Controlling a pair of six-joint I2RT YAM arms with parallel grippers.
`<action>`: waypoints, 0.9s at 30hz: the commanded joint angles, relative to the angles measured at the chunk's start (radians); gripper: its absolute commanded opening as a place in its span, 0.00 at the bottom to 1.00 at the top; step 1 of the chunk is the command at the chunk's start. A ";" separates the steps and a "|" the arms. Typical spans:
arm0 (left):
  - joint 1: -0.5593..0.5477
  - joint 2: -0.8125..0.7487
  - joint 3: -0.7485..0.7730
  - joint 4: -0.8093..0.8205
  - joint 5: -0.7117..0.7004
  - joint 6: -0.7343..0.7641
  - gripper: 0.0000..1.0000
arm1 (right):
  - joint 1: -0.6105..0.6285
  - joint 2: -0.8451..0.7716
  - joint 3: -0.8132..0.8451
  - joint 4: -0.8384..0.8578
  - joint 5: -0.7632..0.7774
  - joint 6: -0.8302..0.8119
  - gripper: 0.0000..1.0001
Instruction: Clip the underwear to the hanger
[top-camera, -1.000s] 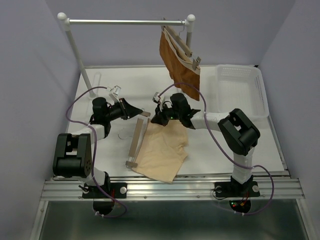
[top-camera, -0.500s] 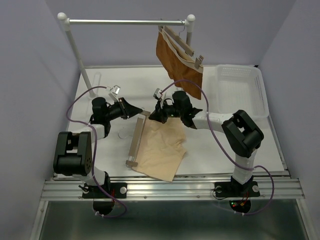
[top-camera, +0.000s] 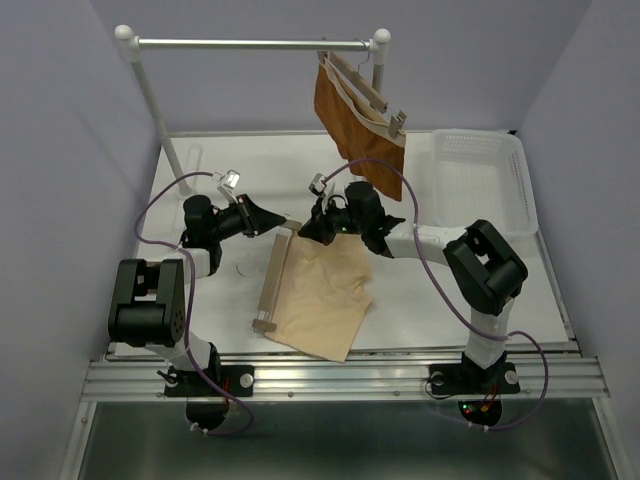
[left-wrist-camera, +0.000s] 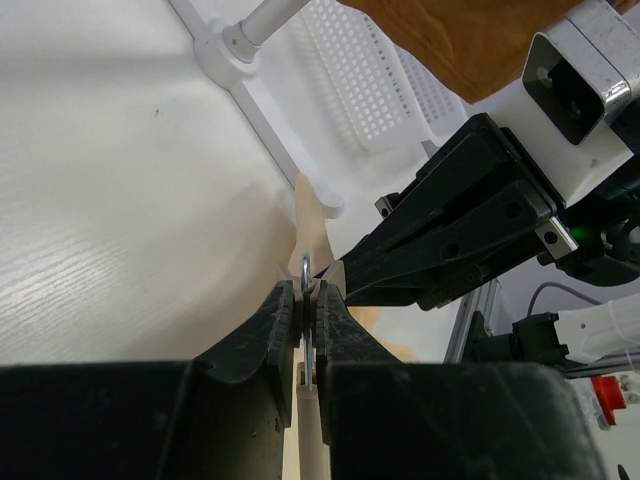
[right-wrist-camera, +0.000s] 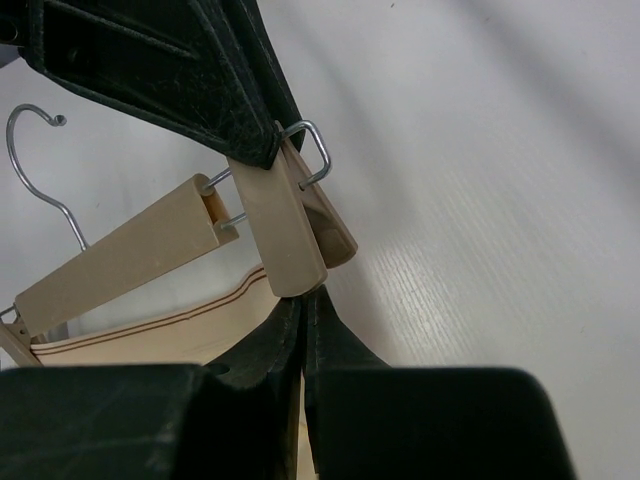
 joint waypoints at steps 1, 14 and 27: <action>0.003 -0.017 -0.006 0.066 0.045 -0.019 0.00 | -0.009 -0.016 0.023 0.074 0.016 0.041 0.01; 0.003 -0.011 -0.003 0.067 0.051 -0.017 0.00 | -0.048 -0.013 0.003 0.151 0.022 0.162 0.01; 0.003 -0.003 -0.002 0.055 0.051 -0.005 0.00 | -0.066 0.007 0.036 0.162 0.005 0.249 0.01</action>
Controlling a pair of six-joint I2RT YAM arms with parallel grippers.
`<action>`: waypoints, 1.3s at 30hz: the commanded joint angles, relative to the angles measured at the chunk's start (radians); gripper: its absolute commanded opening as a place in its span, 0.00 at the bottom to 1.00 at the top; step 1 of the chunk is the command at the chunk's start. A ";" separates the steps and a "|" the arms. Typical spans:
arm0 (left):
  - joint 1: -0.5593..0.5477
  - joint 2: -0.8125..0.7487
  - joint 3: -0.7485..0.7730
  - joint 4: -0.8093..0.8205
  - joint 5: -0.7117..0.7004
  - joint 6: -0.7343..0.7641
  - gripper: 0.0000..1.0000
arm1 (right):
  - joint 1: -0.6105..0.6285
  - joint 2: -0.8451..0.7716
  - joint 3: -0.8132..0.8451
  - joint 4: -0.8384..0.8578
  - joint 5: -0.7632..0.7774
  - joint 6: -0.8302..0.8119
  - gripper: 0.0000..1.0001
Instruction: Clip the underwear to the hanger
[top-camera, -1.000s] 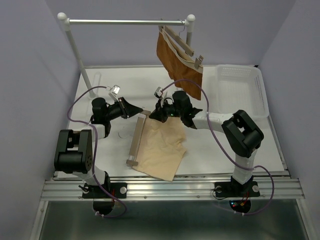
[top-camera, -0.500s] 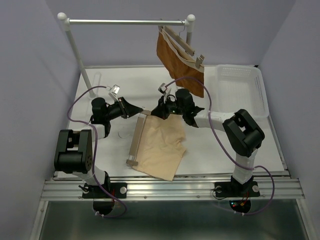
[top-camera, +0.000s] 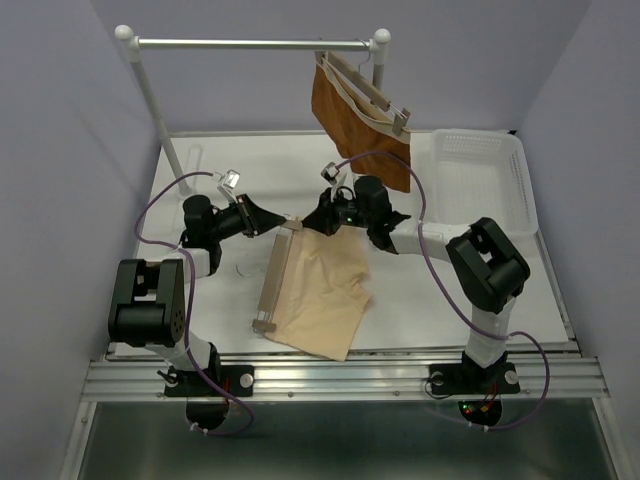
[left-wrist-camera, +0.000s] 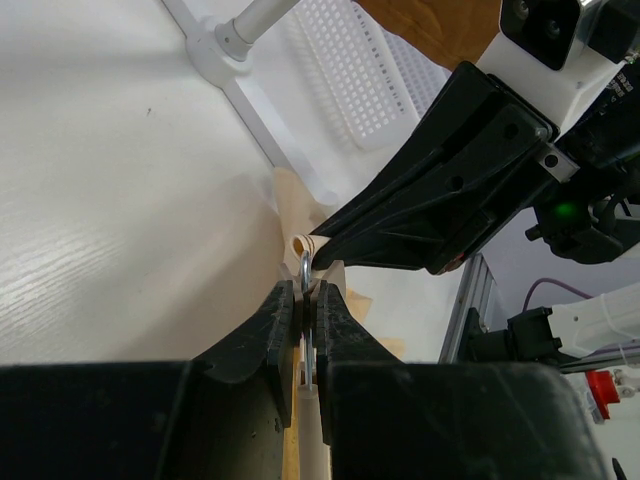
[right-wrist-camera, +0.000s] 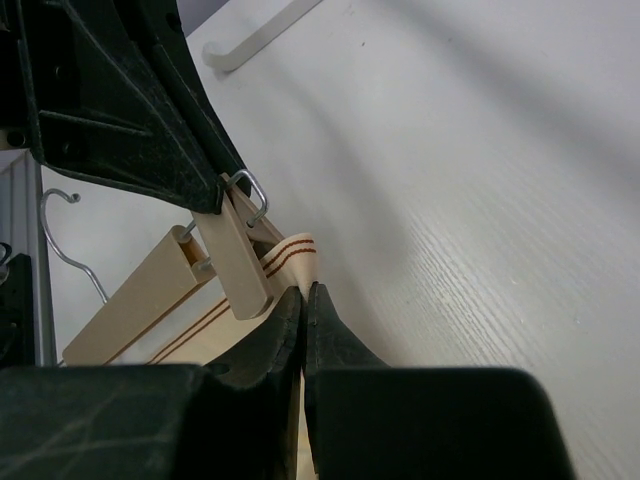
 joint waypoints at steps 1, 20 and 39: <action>0.000 -0.002 0.001 0.042 0.035 0.007 0.00 | -0.014 0.009 0.044 0.082 0.000 0.043 0.01; -0.002 -0.004 0.027 -0.087 0.013 0.069 0.00 | -0.034 0.014 0.057 0.063 0.032 0.113 0.01; -0.009 -0.031 0.034 -0.105 0.047 0.078 0.60 | -0.034 0.024 0.066 0.057 0.033 0.112 0.01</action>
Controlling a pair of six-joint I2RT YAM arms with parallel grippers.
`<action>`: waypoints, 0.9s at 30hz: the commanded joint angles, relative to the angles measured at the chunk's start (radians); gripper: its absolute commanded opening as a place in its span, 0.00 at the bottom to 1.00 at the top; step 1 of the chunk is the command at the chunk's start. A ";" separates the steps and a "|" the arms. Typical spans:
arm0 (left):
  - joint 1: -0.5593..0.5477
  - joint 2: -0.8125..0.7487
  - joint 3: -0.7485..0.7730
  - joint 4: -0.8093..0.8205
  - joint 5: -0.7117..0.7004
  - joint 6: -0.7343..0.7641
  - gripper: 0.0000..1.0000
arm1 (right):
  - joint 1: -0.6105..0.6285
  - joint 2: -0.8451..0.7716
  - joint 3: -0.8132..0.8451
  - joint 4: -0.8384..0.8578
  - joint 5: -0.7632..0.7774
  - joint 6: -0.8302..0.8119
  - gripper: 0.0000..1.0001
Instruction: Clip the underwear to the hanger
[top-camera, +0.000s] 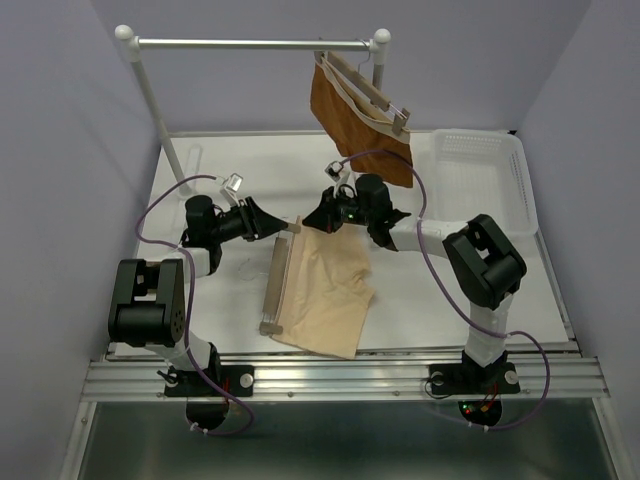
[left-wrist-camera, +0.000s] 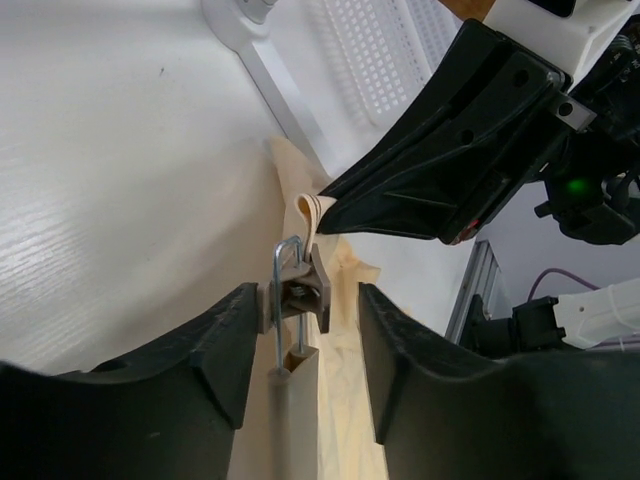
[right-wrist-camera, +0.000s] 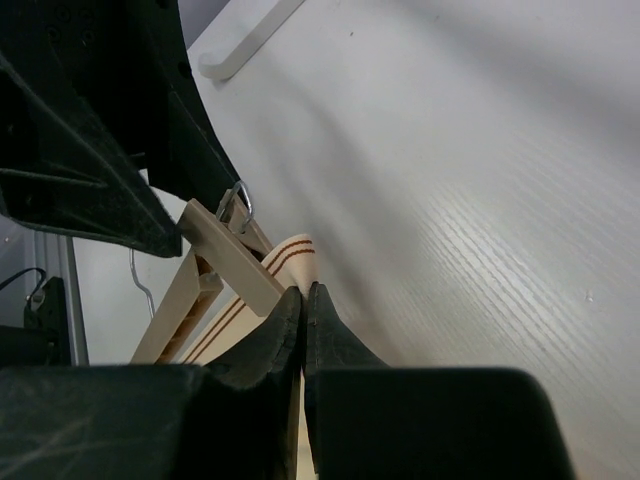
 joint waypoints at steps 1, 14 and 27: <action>-0.008 -0.036 0.024 0.012 0.045 0.014 0.62 | -0.010 -0.013 0.045 0.060 0.023 -0.008 0.01; -0.008 -0.123 0.043 -0.153 -0.062 0.067 0.99 | -0.010 -0.051 0.017 0.049 0.019 -0.038 0.01; -0.008 -0.447 0.000 -0.744 -0.735 -0.081 0.99 | -0.010 -0.092 -0.001 0.009 0.003 -0.084 0.01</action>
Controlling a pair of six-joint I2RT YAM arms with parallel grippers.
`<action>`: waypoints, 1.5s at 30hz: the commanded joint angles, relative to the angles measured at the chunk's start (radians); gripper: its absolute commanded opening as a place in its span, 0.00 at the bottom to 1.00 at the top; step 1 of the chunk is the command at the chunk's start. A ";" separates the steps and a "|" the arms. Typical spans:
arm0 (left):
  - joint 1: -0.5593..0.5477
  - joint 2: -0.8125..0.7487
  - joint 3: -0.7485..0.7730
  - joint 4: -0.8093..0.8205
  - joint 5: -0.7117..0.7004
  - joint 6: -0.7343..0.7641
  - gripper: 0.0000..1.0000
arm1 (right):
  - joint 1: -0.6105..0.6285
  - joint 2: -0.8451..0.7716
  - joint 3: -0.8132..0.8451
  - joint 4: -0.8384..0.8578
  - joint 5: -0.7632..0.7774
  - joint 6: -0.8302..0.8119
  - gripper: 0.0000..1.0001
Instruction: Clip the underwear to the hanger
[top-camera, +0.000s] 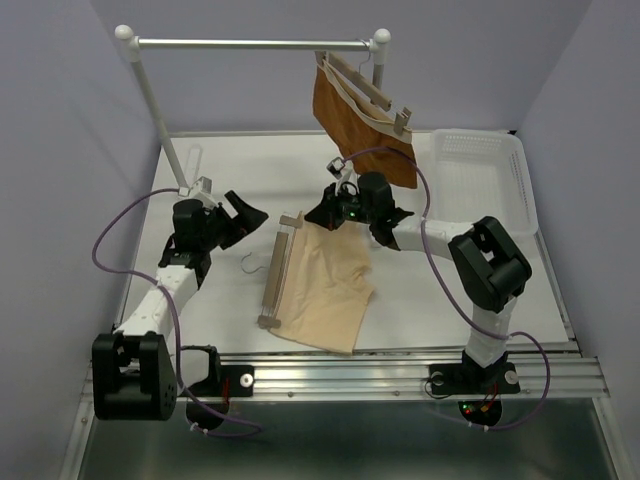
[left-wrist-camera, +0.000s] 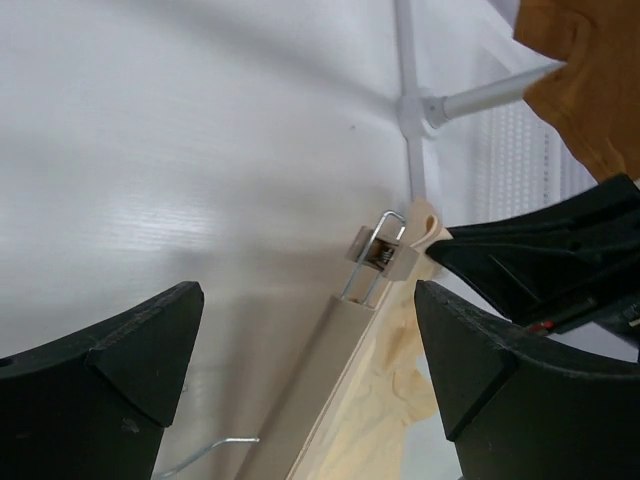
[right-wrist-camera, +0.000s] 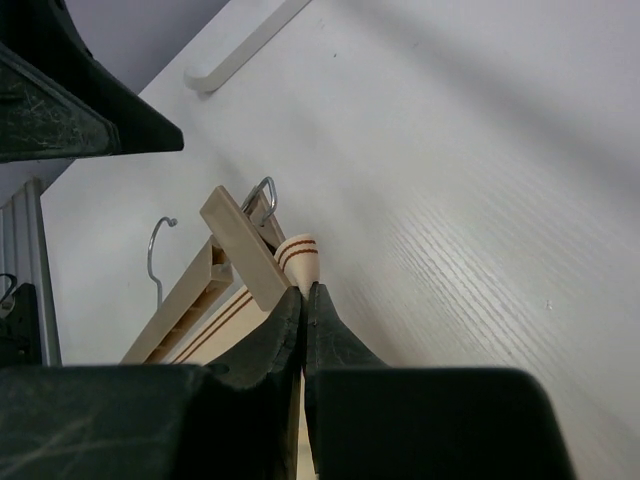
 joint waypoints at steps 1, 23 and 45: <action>-0.002 -0.101 -0.029 -0.228 -0.255 -0.082 0.99 | -0.008 -0.063 0.004 0.020 -0.014 -0.028 0.01; -0.002 -0.273 -0.250 -0.312 -0.338 -0.152 0.97 | -0.008 -0.053 0.033 -0.021 -0.046 -0.029 0.01; -0.008 -0.228 -0.252 -0.166 -0.326 -0.094 0.00 | -0.008 -0.037 0.055 -0.060 -0.068 -0.037 0.01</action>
